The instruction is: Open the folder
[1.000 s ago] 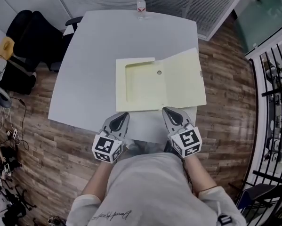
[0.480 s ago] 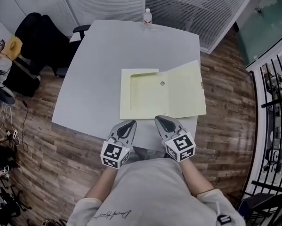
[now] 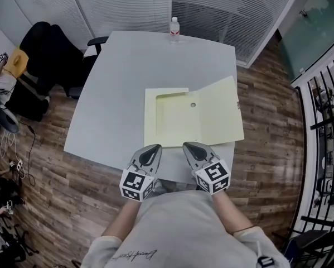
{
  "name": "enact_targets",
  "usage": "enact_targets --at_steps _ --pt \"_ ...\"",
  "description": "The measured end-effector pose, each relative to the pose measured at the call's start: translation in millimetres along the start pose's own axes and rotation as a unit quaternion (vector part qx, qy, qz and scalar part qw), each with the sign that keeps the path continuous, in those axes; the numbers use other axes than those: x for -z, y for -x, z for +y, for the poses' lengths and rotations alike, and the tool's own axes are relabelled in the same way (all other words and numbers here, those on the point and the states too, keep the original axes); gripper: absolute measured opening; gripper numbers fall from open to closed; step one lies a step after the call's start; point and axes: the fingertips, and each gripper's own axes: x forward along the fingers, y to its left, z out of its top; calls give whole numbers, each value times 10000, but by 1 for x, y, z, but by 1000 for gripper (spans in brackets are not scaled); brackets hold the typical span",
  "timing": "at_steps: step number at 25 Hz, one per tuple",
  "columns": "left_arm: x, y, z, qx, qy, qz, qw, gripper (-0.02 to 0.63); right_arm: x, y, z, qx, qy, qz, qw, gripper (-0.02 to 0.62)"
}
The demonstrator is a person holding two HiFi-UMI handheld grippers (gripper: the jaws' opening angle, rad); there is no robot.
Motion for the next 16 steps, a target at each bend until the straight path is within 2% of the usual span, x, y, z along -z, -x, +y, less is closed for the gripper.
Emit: enact_targets --at_steps 16 --pt "-5 -7 1 126 -22 14 9999 9 -5 -4 -1 -34 -24 -70 10000 23"
